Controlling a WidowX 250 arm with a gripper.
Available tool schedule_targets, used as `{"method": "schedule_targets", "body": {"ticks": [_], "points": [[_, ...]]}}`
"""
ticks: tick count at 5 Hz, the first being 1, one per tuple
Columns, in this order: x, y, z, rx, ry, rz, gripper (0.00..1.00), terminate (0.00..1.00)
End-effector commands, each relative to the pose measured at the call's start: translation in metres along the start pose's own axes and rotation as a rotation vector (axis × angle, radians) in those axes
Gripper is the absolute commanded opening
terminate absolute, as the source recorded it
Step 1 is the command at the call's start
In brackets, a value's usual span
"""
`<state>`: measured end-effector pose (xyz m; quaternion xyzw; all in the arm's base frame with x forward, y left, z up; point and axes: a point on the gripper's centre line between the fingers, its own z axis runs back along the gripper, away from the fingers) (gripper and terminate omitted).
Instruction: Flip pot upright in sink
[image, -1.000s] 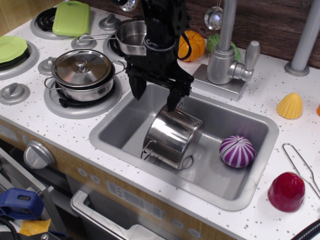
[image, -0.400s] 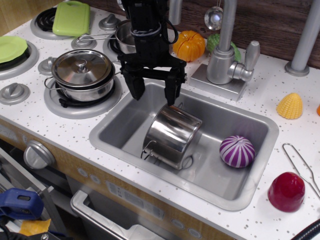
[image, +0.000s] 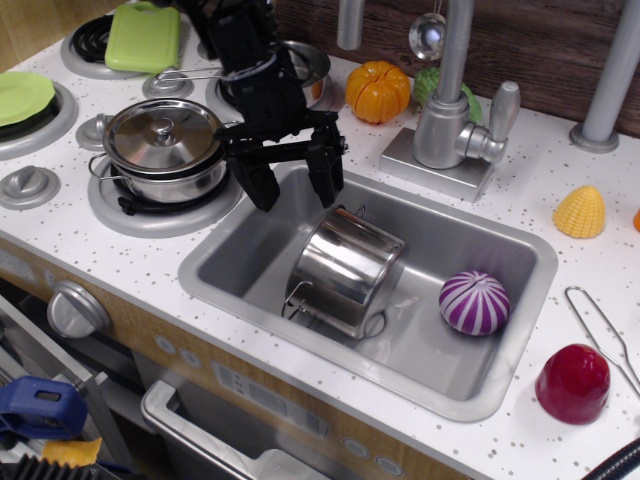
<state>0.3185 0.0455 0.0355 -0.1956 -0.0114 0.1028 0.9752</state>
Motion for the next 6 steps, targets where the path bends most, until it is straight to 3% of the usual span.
{"method": "schedule_targets", "body": {"ticks": [1, 4, 5, 6], "points": [[0.005, -0.001, 0.007, -0.105, -0.023, -0.003, 1.00, 0.00], [0.003, -0.016, -0.011, -0.206, -0.044, 0.047, 1.00, 0.00], [0.002, -0.022, -0.016, -0.215, -0.053, 0.047, 1.00, 0.00], [0.004, -0.029, -0.019, -0.258, -0.032, 0.064, 1.00, 0.00]]}}
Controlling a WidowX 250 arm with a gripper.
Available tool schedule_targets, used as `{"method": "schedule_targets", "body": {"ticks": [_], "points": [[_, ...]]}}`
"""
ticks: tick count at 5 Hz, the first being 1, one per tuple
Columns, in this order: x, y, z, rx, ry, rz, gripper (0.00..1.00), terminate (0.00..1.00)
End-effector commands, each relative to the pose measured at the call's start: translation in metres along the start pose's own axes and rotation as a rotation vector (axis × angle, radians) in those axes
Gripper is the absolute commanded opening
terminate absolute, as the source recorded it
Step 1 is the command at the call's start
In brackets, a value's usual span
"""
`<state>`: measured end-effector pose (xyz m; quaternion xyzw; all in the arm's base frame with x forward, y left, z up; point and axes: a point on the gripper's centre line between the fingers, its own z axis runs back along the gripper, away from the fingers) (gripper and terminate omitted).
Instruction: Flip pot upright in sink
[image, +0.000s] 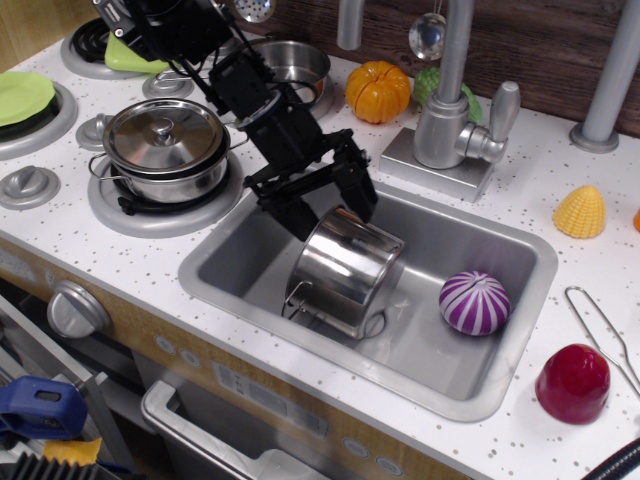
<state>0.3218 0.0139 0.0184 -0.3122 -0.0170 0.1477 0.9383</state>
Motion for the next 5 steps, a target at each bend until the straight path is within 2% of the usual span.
{"method": "schedule_targets", "body": {"ticks": [1, 3, 4, 5], "points": [[0.0045, -0.0162, -0.0018, -0.059, -0.025, -0.015, 1.00, 0.00], [0.0058, -0.0231, -0.0107, -0.099, -0.030, 0.027, 1.00, 0.00], [0.0105, -0.0204, -0.0069, -0.098, -0.008, 0.024, 0.00, 0.00], [0.0119, -0.0193, -0.0042, -0.064, -0.010, 0.010, 0.00, 0.00]]}}
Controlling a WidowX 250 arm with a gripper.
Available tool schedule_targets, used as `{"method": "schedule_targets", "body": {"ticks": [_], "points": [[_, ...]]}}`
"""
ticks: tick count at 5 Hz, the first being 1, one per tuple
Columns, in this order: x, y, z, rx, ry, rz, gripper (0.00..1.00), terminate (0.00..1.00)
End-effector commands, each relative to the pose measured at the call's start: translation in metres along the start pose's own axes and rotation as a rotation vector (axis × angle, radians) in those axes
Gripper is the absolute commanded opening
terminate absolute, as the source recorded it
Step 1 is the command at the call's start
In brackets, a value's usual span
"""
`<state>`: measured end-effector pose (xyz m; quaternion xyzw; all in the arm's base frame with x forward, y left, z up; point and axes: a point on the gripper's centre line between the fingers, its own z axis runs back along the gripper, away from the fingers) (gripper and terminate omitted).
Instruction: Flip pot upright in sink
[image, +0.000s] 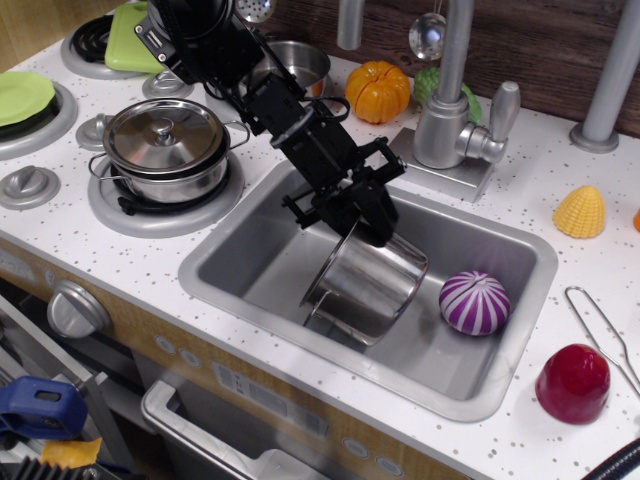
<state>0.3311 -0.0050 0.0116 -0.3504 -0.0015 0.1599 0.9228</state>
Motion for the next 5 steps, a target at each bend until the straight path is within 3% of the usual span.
{"method": "schedule_targets", "body": {"ticks": [1, 3, 4, 5], "points": [[0.006, -0.009, 0.013, 0.050, -0.059, -0.036, 0.00, 0.00], [0.002, -0.021, 0.016, 0.395, -0.194, -0.161, 0.00, 0.00], [0.000, -0.021, 0.013, 0.494, -0.274, -0.212, 0.00, 0.00], [-0.001, -0.019, 0.012, 0.518, -0.309, -0.244, 0.00, 1.00]]}}
